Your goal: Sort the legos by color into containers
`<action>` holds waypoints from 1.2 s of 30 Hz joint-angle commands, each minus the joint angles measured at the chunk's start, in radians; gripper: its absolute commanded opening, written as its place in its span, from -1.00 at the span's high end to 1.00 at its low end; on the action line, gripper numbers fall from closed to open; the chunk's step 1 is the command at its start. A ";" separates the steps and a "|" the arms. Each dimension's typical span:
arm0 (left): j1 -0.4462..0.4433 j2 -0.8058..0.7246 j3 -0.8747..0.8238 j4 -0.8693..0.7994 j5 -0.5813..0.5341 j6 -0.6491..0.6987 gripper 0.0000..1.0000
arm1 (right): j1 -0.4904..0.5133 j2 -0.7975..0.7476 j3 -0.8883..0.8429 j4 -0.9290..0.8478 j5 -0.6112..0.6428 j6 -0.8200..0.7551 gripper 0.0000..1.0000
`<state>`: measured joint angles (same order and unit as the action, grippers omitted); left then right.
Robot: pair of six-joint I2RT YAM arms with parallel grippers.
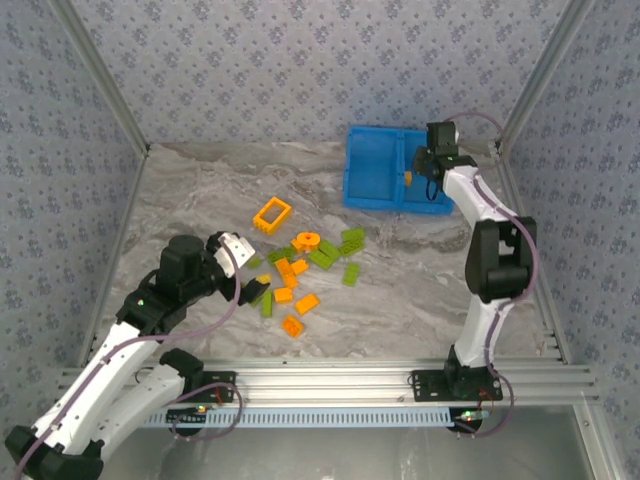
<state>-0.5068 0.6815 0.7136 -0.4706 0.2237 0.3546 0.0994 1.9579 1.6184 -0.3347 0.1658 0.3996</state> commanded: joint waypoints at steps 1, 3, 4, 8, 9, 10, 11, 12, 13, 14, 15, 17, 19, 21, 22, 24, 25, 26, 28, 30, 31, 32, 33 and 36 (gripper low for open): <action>-0.007 -0.013 0.021 0.011 0.049 0.001 -0.98 | -0.004 0.109 0.120 -0.102 0.016 -0.029 0.23; -0.008 -0.017 0.017 0.011 0.044 0.001 -0.98 | -0.010 0.171 0.184 -0.142 0.015 -0.038 0.16; -0.010 -0.019 0.017 0.013 0.041 0.001 -0.98 | -0.012 0.189 0.205 -0.157 0.018 -0.040 0.11; -0.012 -0.015 0.012 0.018 0.023 -0.001 -0.99 | -0.009 0.183 0.225 -0.193 0.018 -0.044 -0.13; -0.012 -0.012 0.012 0.017 0.017 -0.002 -0.99 | -0.008 0.165 0.217 -0.195 0.013 -0.042 -0.20; -0.011 -0.008 0.011 0.017 0.011 -0.002 -0.98 | -0.009 0.146 0.204 -0.192 0.008 -0.041 -0.23; -0.011 -0.002 0.012 0.017 0.003 -0.003 -0.98 | -0.009 0.118 0.185 -0.190 0.001 -0.039 -0.23; -0.011 0.007 0.012 0.017 -0.002 -0.005 -0.99 | -0.007 0.091 0.156 -0.181 -0.004 -0.037 -0.24; -0.012 0.018 0.012 0.016 0.000 -0.006 -0.98 | -0.002 0.048 0.121 -0.168 -0.008 -0.034 -0.24; -0.013 0.030 0.014 0.018 0.003 -0.013 -0.99 | -0.001 0.012 0.083 -0.150 -0.013 -0.030 -0.23; -0.012 0.049 0.015 0.019 0.005 -0.022 -0.98 | 0.003 -0.032 0.037 -0.132 -0.022 -0.027 -0.24; -0.012 0.086 0.032 0.020 0.001 -0.058 -0.98 | 0.010 -0.122 -0.053 -0.107 -0.042 -0.014 -0.24; -0.015 0.123 0.055 0.031 -0.015 -0.124 -0.98 | 0.023 -0.221 -0.154 -0.083 -0.070 -0.003 -0.27; -0.041 0.170 0.099 0.046 -0.075 -0.252 -0.99 | 0.048 -0.314 -0.241 -0.086 -0.074 -0.002 -0.32; -0.068 0.208 0.138 0.043 -0.117 -0.333 -0.99 | 0.064 -0.366 -0.288 -0.090 -0.076 -0.002 -0.35; -0.134 0.302 0.225 0.010 -0.199 -0.464 -0.99 | 0.103 -0.462 -0.363 -0.122 -0.085 -0.001 -0.44; -0.178 0.362 0.272 -0.010 -0.256 -0.529 -0.98 | 0.124 -0.520 -0.400 -0.138 -0.085 0.005 -0.51; -0.213 0.412 0.308 -0.024 -0.297 -0.570 -0.98 | 0.144 -0.568 -0.435 -0.150 -0.090 0.010 -0.57; -0.284 0.549 0.393 -0.060 -0.372 -0.633 -0.95 | 0.196 -0.685 -0.523 -0.159 -0.111 0.014 -0.77; -0.326 0.675 0.476 -0.092 -0.399 -0.659 -0.89 | 0.236 -0.795 -0.587 -0.158 -0.131 0.014 -1.00; -0.333 0.741 0.514 -0.104 -0.394 -0.677 -0.85 | 0.245 -0.847 -0.621 -0.161 -0.153 0.014 -1.00; -0.334 0.793 0.543 -0.113 -0.374 -0.693 -0.81 | 0.249 -0.887 -0.642 -0.171 -0.172 0.021 -1.00; -0.334 0.853 0.576 -0.123 -0.353 -0.704 -0.79 | 0.250 -0.929 -0.659 -0.190 -0.193 0.034 -1.00; -0.333 0.987 0.638 -0.124 -0.299 -0.707 -0.82 | 0.257 -1.012 -0.682 -0.259 -0.210 0.050 -1.00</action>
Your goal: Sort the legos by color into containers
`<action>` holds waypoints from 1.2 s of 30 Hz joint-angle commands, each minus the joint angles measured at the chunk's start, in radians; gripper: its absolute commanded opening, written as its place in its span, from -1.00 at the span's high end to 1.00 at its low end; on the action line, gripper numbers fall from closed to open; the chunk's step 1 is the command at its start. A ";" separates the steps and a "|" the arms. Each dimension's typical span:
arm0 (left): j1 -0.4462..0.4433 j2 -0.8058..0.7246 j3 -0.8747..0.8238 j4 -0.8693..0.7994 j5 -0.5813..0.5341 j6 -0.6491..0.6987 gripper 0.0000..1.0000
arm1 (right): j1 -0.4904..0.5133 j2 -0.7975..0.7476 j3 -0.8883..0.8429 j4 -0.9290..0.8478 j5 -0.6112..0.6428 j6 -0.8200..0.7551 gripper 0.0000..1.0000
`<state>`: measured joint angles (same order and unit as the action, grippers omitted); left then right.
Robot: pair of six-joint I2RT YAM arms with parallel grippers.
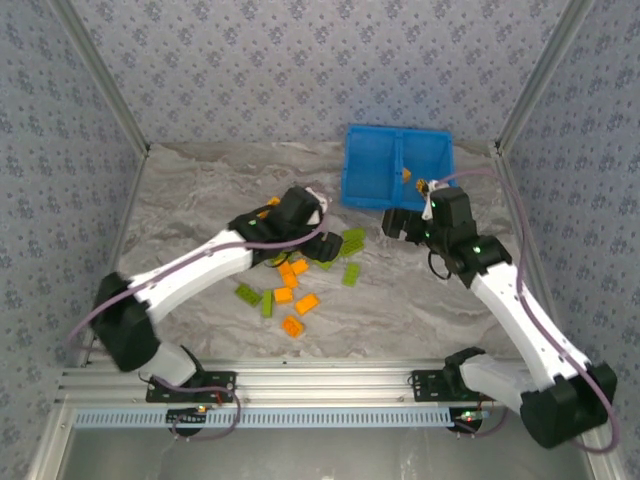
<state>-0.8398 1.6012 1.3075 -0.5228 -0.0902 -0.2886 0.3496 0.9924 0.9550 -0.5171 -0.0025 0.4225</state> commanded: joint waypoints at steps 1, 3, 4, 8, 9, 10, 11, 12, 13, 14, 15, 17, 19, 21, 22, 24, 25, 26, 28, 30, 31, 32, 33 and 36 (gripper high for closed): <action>-0.001 0.104 0.053 -0.059 0.028 -0.060 -0.82 | 0.011 -0.072 -0.024 -0.110 -0.034 0.036 -1.00; 0.000 0.169 0.066 -0.044 0.042 -0.052 -0.82 | 0.011 -0.109 -0.039 -0.143 -0.021 0.049 -1.00; -0.001 0.204 0.077 -0.044 0.046 -0.047 -0.82 | 0.011 -0.126 -0.046 -0.150 -0.014 0.061 -1.00; -0.001 0.279 0.088 -0.026 0.019 -0.035 -0.83 | 0.011 -0.144 -0.071 -0.148 -0.018 0.075 -1.00; -0.001 0.290 0.083 -0.017 0.002 -0.032 -0.83 | 0.012 -0.140 -0.072 -0.145 -0.021 0.074 -1.00; -0.001 0.303 0.081 -0.012 -0.006 -0.028 -0.84 | 0.012 -0.137 -0.068 -0.143 -0.024 0.073 -1.00; -0.001 0.310 0.080 -0.008 -0.011 -0.023 -0.84 | 0.012 -0.134 -0.066 -0.143 -0.026 0.072 -1.00; 0.000 0.319 0.078 -0.003 -0.018 -0.022 -0.84 | 0.012 -0.131 -0.062 -0.142 -0.028 0.068 -1.00; -0.001 0.328 0.076 0.003 -0.025 -0.021 -0.84 | 0.012 -0.128 -0.062 -0.138 -0.027 0.066 -1.00; -0.001 0.334 0.073 0.006 -0.033 -0.023 -0.85 | 0.012 -0.125 -0.056 -0.136 -0.026 0.066 -1.00; -0.001 0.339 0.066 0.018 -0.040 -0.026 -0.86 | 0.012 -0.124 -0.054 -0.135 -0.028 0.066 -1.00; -0.001 0.349 0.055 0.033 -0.049 -0.023 -0.87 | 0.013 -0.120 -0.049 -0.136 -0.031 0.065 -1.00; -0.001 0.362 0.049 0.041 -0.053 -0.020 -0.87 | 0.013 -0.119 -0.048 -0.135 -0.031 0.067 -1.00; -0.002 0.374 0.045 0.041 -0.066 -0.017 -0.88 | 0.013 -0.120 -0.049 -0.136 -0.036 0.070 -1.00; -0.002 0.376 0.039 0.046 -0.075 -0.013 -0.88 | 0.014 -0.120 -0.050 -0.136 -0.039 0.071 -1.00; -0.002 0.380 0.030 0.051 -0.080 -0.005 -0.86 | 0.014 -0.120 -0.051 -0.141 -0.041 0.072 -1.00; -0.002 0.383 0.030 0.049 -0.079 -0.003 -0.83 | 0.014 -0.120 -0.053 -0.141 -0.039 0.073 -1.00; -0.002 0.385 0.029 0.051 -0.073 -0.003 -0.80 | 0.015 -0.120 -0.054 -0.141 -0.038 0.076 -1.00; -0.003 0.391 0.024 0.056 -0.060 -0.001 -0.70 | 0.015 -0.120 -0.060 -0.132 -0.043 0.082 -1.00; -0.008 0.397 0.022 0.055 -0.062 -0.001 -0.61 | 0.015 -0.118 -0.062 -0.124 -0.045 0.087 -1.00; -0.009 0.400 0.022 0.054 -0.064 -0.005 -0.57 | 0.014 -0.118 -0.062 -0.123 -0.046 0.089 -1.00; -0.010 0.402 0.022 0.054 -0.065 -0.008 -0.52 | 0.015 -0.119 -0.061 -0.120 -0.046 0.090 -1.00; -0.011 0.401 0.019 0.056 -0.064 -0.011 -0.47 | 0.015 -0.118 -0.060 -0.118 -0.045 0.090 -1.00; -0.017 0.384 0.007 0.065 -0.051 -0.025 -0.27 | 0.015 -0.118 -0.053 -0.120 -0.043 0.089 -1.00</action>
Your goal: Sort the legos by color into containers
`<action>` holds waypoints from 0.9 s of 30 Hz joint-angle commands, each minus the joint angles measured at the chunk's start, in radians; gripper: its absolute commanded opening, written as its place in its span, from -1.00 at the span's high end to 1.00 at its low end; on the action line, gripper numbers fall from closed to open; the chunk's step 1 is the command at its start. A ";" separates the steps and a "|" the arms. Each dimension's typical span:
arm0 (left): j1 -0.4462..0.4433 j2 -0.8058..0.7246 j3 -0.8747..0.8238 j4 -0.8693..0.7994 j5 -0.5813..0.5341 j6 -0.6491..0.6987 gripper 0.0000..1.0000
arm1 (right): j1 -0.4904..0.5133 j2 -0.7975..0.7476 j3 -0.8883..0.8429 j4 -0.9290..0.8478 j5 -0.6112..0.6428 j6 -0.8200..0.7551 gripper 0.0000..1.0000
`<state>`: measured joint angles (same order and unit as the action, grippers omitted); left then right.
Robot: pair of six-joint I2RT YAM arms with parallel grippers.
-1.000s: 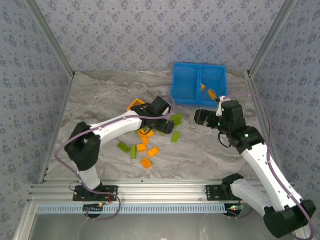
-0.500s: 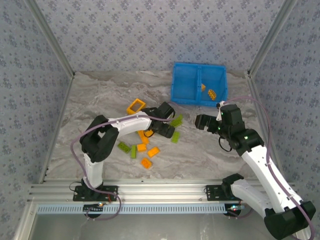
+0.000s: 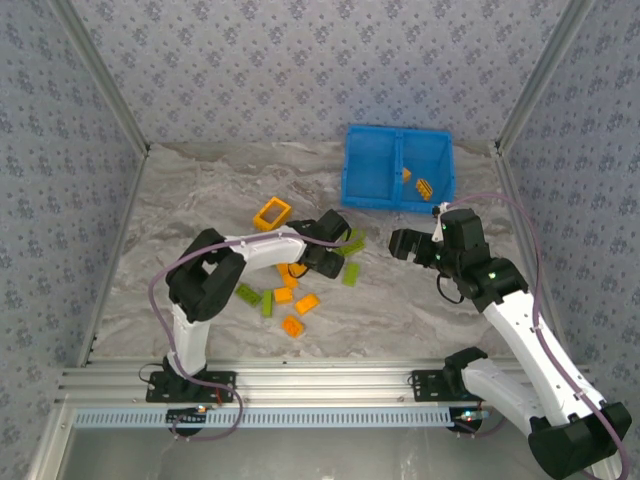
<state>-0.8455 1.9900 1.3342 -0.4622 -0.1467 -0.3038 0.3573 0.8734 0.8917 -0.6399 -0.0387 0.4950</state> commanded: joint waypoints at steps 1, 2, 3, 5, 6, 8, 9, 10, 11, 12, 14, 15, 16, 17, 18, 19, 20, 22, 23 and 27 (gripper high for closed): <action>-0.013 -0.018 -0.025 0.009 0.008 -0.015 -0.20 | 0.007 0.001 0.014 0.004 -0.003 0.017 -1.00; -0.018 -0.035 -0.028 0.011 0.011 -0.018 -0.15 | 0.008 0.001 0.016 0.002 -0.003 0.018 -1.00; -0.025 -0.058 -0.027 0.009 0.013 -0.021 -0.09 | 0.006 0.000 0.019 0.003 -0.004 0.019 -1.00; -0.043 -0.111 -0.011 -0.005 0.009 -0.016 -0.06 | 0.006 0.001 0.028 0.000 -0.002 0.019 -1.00; -0.053 -0.141 0.005 -0.011 0.004 -0.011 -0.06 | 0.006 0.000 0.032 0.000 -0.001 0.018 -1.00; -0.064 -0.183 0.044 -0.026 -0.011 0.003 -0.05 | 0.006 -0.001 0.039 -0.003 0.004 0.019 -1.00; -0.067 -0.196 0.073 -0.034 -0.021 0.012 -0.05 | 0.006 -0.002 0.041 -0.003 0.007 0.019 -1.00; -0.066 -0.197 0.107 -0.044 -0.040 0.028 -0.05 | 0.006 -0.004 0.044 -0.003 0.011 0.022 -1.00; -0.065 -0.192 0.142 -0.049 -0.062 0.046 -0.05 | 0.006 -0.006 0.046 -0.004 0.015 0.023 -1.00; -0.065 -0.177 0.185 -0.052 -0.088 0.071 -0.06 | 0.007 -0.010 0.046 -0.004 0.019 0.024 -1.00; -0.058 -0.120 0.296 -0.066 -0.109 0.124 -0.06 | 0.007 -0.016 0.043 -0.001 0.030 0.030 -1.00; -0.050 -0.081 0.364 -0.066 -0.110 0.153 -0.06 | 0.006 -0.017 0.040 -0.001 0.033 0.033 -1.00; -0.042 -0.031 0.435 -0.065 -0.107 0.182 -0.06 | 0.006 -0.015 0.036 -0.001 0.038 0.036 -1.00; -0.032 0.016 0.496 -0.063 -0.104 0.204 -0.06 | 0.006 -0.012 0.034 -0.004 0.040 0.041 -1.00; -0.019 0.074 0.577 -0.064 -0.102 0.229 -0.05 | 0.005 -0.010 0.033 -0.006 0.041 0.047 -1.00; -0.003 0.141 0.678 -0.081 -0.102 0.242 -0.06 | 0.003 -0.009 0.031 -0.010 0.041 0.050 -1.00; 0.010 0.197 0.755 -0.093 -0.097 0.252 -0.04 | 0.003 -0.010 0.030 -0.013 0.042 0.054 -1.00; 0.040 0.317 0.928 -0.104 -0.085 0.265 -0.04 | 0.004 -0.015 0.021 -0.018 0.040 0.059 -1.00; 0.050 0.369 1.000 -0.116 -0.079 0.267 -0.04 | 0.003 -0.017 0.020 -0.020 0.039 0.060 -1.00; 0.062 0.550 1.248 -0.130 -0.089 0.346 -0.04 | 0.002 -0.028 0.023 -0.043 0.027 0.061 -1.00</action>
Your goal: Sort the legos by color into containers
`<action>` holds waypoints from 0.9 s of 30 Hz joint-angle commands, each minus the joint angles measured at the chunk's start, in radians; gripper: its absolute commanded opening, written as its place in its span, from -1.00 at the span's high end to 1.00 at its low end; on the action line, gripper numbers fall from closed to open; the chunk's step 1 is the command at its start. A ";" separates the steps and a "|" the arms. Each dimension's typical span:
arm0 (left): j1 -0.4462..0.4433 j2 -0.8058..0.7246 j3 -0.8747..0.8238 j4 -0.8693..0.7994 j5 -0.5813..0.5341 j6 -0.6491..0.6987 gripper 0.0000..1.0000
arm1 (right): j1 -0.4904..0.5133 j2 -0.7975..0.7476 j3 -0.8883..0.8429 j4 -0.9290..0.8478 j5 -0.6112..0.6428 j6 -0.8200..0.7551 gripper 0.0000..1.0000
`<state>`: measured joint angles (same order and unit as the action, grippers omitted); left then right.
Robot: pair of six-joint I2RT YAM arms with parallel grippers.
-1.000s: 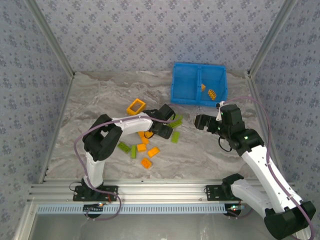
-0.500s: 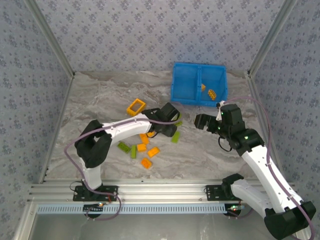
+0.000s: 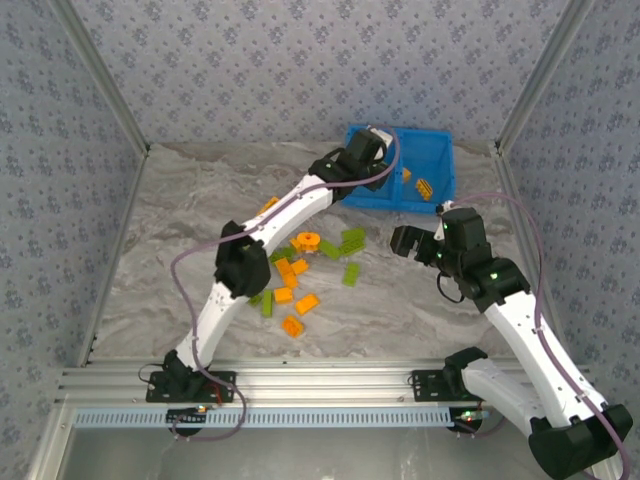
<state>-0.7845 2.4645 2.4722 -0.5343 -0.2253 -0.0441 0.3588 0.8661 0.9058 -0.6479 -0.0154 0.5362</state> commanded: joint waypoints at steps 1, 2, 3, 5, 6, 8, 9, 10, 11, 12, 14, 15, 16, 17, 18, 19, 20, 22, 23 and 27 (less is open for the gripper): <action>0.001 0.104 0.131 -0.040 -0.011 0.112 -0.05 | 0.000 -0.024 0.008 -0.041 0.000 0.019 -1.00; 0.001 0.121 0.136 -0.018 -0.014 0.128 -0.05 | 0.001 -0.027 0.007 -0.042 0.000 0.019 -1.00; 0.003 0.137 0.134 0.005 -0.020 0.140 -0.05 | 0.002 -0.028 0.007 -0.046 -0.003 0.020 -1.00; 0.002 0.163 0.140 0.033 -0.039 0.145 -0.05 | 0.002 -0.031 0.005 -0.050 -0.003 0.026 -1.00; 0.003 0.169 0.140 0.039 -0.044 0.141 -0.05 | 0.001 -0.032 0.007 -0.050 -0.007 0.028 -1.00; 0.002 0.170 0.141 0.043 -0.041 0.127 -0.14 | 0.001 -0.034 0.005 -0.051 -0.010 0.031 -1.00; 0.001 0.167 0.142 0.043 -0.036 0.118 -0.20 | 0.002 -0.035 0.003 -0.050 -0.011 0.033 -1.00; 0.000 0.159 0.142 0.038 -0.030 0.108 -0.27 | 0.003 -0.035 0.004 -0.051 -0.013 0.033 -1.00; -0.002 0.147 0.142 0.032 -0.021 0.099 -0.33 | 0.003 -0.035 0.006 -0.050 -0.014 0.036 -1.00; -0.003 0.135 0.141 0.028 -0.015 0.093 -0.38 | 0.002 -0.034 0.006 -0.049 -0.015 0.038 -1.00; -0.008 0.101 0.136 0.020 0.005 0.081 -0.48 | 0.002 -0.035 0.007 -0.049 -0.015 0.040 -1.00; -0.009 0.086 0.133 0.015 0.014 0.076 -0.52 | 0.002 -0.035 0.008 -0.048 -0.017 0.043 -1.00; -0.012 0.064 0.125 0.013 0.026 0.071 -0.57 | 0.002 -0.035 0.009 -0.047 -0.018 0.044 -1.00; -0.015 0.041 0.115 0.011 0.037 0.067 -0.59 | 0.003 -0.035 0.009 -0.044 -0.018 0.045 -1.00; -0.016 0.022 0.107 0.006 0.045 0.062 -0.59 | 0.002 -0.034 0.010 -0.045 -0.020 0.046 -1.00; -0.019 -0.006 0.088 0.003 0.052 0.055 -0.59 | 0.003 -0.034 0.008 -0.042 -0.021 0.047 -1.00; -0.022 -0.039 0.059 0.008 0.060 0.049 -0.59 | 0.002 -0.035 0.008 -0.042 -0.020 0.047 -1.00; -0.026 -0.106 -0.005 0.023 0.081 0.037 -0.59 | 0.003 -0.035 0.007 -0.042 -0.020 0.049 -1.00; -0.028 -0.145 -0.047 0.031 0.096 0.028 -0.58 | 0.002 -0.034 0.007 -0.041 -0.020 0.051 -1.00; -0.038 -0.298 -0.225 0.028 0.191 0.012 -0.57 | 0.002 -0.035 0.008 -0.036 -0.021 0.052 -1.00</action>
<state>-0.8097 2.2955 2.3199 -0.5159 -0.1249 -0.0044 0.3588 0.8440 0.9058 -0.6777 -0.0238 0.5701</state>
